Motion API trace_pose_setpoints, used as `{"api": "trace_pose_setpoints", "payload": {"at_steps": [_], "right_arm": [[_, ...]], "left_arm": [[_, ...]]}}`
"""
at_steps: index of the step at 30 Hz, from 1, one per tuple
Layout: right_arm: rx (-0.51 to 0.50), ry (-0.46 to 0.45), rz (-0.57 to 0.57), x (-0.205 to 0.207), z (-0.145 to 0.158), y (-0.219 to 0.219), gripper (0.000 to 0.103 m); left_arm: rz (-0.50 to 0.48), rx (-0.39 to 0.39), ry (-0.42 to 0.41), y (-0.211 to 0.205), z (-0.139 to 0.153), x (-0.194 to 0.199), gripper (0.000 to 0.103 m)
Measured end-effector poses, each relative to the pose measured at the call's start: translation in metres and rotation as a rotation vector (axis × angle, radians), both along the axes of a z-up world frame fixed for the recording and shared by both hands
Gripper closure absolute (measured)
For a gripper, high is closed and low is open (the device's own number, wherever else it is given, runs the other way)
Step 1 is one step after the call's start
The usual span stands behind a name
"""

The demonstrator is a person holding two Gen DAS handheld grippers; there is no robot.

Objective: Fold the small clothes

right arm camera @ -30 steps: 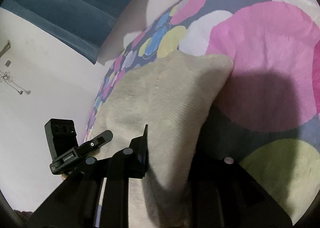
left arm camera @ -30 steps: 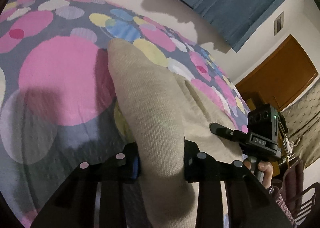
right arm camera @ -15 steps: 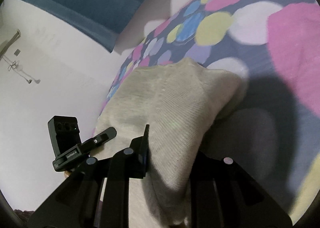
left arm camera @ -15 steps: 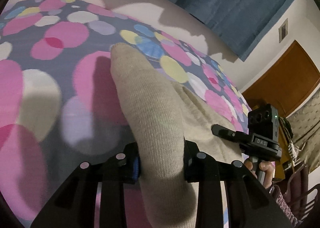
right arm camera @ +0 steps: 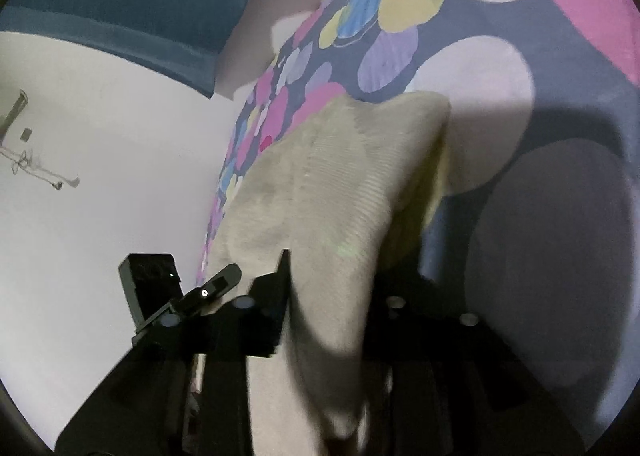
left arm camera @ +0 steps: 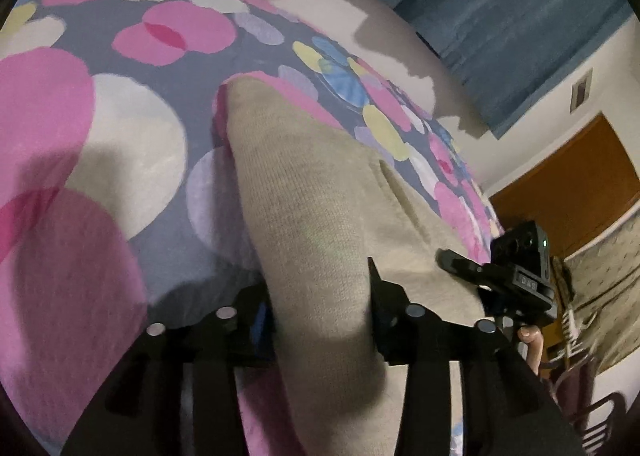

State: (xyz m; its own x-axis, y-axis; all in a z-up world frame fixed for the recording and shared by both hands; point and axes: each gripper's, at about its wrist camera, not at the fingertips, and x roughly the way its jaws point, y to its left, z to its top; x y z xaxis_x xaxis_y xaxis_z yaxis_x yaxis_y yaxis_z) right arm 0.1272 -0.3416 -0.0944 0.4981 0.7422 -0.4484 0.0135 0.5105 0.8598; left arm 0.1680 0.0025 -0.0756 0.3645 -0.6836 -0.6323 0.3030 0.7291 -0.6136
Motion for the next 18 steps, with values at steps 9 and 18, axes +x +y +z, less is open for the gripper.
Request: {"api": "trace_pose_setpoints", "payload": {"at_steps": [9,18], "right_arm": [[-0.079,-0.028,0.027,-0.060,0.019,-0.006,0.034],[-0.121,-0.038,0.109,-0.090,0.023,0.016,0.035]], "left_arm": [[-0.012,-0.059,0.010,0.023,0.008,-0.056,0.027],[-0.062,-0.046,0.011,0.011,-0.002,-0.079,0.028]]}}
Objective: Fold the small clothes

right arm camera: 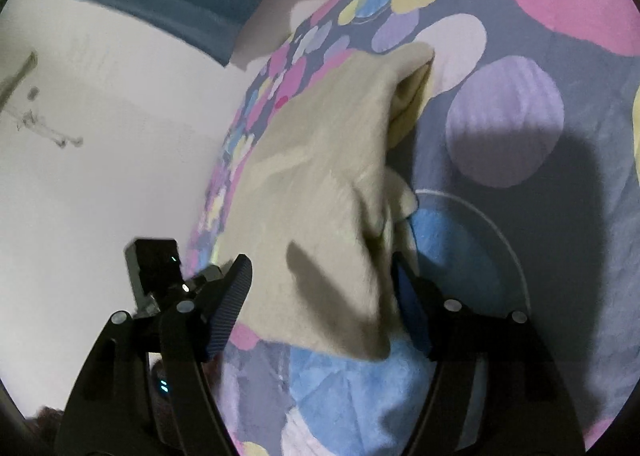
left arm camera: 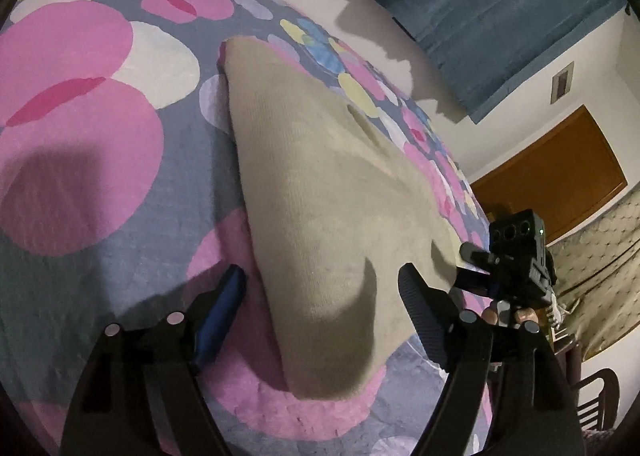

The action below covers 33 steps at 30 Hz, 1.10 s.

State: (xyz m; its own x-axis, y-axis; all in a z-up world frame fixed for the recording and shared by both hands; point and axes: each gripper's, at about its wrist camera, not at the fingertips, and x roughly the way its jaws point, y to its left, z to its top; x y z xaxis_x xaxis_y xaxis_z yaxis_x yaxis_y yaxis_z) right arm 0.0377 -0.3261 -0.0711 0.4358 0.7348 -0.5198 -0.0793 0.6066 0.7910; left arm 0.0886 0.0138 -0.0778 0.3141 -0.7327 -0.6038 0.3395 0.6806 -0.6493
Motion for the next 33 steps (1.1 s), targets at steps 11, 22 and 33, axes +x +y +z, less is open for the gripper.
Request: {"api": "trace_pose_setpoints", "payload": {"at_steps": [11,22,33], "right_arm": [[0.060,0.017,-0.002,-0.006,0.010,0.004,0.095],[0.062,0.054,-0.003,-0.028,0.002,-0.001,0.095],[0.094,0.074,-0.018,-0.028,-0.018,-0.005,0.095]], "left_arm": [[-0.014,-0.006,0.038,-0.005,0.007,-0.003,0.088],[-0.027,0.032,0.047,-0.002,-0.001,-0.026,0.088],[-0.021,0.064,0.017,-0.003,-0.009,-0.032,0.086]]}}
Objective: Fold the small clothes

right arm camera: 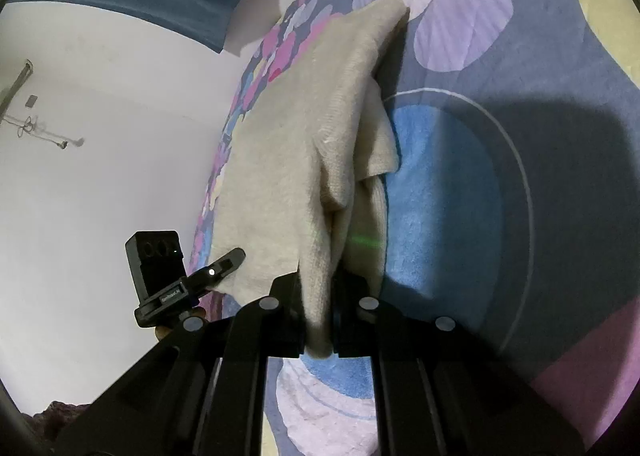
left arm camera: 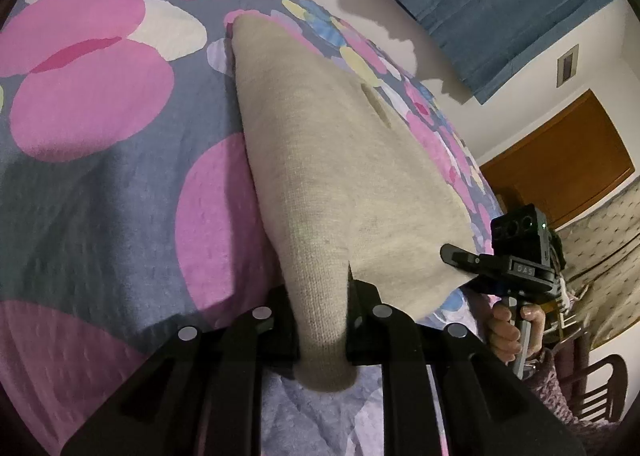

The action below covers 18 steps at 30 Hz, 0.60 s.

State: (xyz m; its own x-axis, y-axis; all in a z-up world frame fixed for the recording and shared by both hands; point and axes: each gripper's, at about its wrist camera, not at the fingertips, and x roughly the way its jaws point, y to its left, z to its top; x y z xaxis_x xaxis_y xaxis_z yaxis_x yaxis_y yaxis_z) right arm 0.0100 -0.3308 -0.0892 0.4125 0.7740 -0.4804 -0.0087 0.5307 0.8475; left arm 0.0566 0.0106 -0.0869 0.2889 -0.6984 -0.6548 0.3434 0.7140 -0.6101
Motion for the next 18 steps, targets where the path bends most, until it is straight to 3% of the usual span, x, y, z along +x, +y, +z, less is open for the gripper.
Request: {"api": "trace_pose_setpoints", "payload": {"at_steps": [11,18], "right_arm": [[0.009,-0.010,-0.013,0.0014,-0.0015,0.0001,0.096],[0.025,-0.016,-0.032,-0.0016,-0.0023,-0.0024,0.094]], "left_arm": [[0.009,0.021,-0.024,-0.0022,0.0009,-0.0029,0.083],[0.019,0.053,-0.053,-0.0045,0.0048,-0.0064,0.075]]}}
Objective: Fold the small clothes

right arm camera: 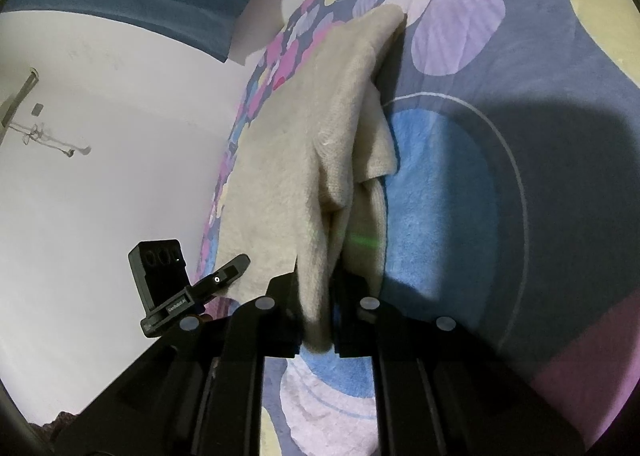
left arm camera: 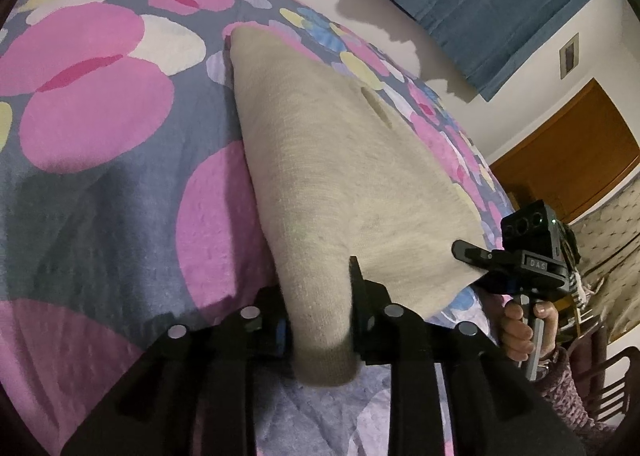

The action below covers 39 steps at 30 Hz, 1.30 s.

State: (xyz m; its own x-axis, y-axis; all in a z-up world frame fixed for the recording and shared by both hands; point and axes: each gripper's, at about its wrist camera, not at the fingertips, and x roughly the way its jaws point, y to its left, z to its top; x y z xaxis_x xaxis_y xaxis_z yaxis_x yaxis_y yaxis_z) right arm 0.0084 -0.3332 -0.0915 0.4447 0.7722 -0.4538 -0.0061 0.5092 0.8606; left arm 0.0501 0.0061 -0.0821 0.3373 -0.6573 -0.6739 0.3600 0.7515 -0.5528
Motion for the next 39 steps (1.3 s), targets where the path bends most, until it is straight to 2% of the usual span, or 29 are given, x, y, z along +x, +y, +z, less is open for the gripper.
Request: {"api": "trace_pose_setpoints", "payload": {"at_steps": [8,12,15,17,19,22,33,39], "right_arm": [[0.002,-0.002,-0.029,-0.005,0.001,-0.006,0.090],[-0.007,0.000,-0.052,-0.010,0.005,-0.009,0.086],[-0.041,-0.005,-0.074,-0.013,0.011,-0.010,0.077],[-0.093,-0.018,-0.090,-0.019,0.018,-0.008,0.069],[-0.148,-0.035,-0.097,-0.023,0.026,-0.004,0.052],[-0.281,-0.068,-0.103,-0.031,0.041,0.010,0.036],[-0.696,-0.182,-0.158,-0.058,0.072,0.060,0.017],[-0.776,-0.207,-0.185,-0.059,0.077,0.070,0.015]], "left_arm": [[0.022,0.028,-0.021,-0.001,0.002,-0.003,0.067],[0.048,0.059,-0.042,-0.001,0.007,-0.009,0.057],[0.078,0.114,-0.078,-0.002,0.012,-0.015,0.042],[0.102,0.153,-0.110,-0.002,0.017,-0.021,0.037],[0.126,0.184,-0.137,-0.001,0.022,-0.026,0.030],[0.159,0.222,-0.176,0.000,0.028,-0.033,0.028],[0.263,0.354,-0.287,0.007,0.044,-0.061,0.018],[0.280,0.417,-0.318,0.003,0.047,-0.069,0.017]]}}
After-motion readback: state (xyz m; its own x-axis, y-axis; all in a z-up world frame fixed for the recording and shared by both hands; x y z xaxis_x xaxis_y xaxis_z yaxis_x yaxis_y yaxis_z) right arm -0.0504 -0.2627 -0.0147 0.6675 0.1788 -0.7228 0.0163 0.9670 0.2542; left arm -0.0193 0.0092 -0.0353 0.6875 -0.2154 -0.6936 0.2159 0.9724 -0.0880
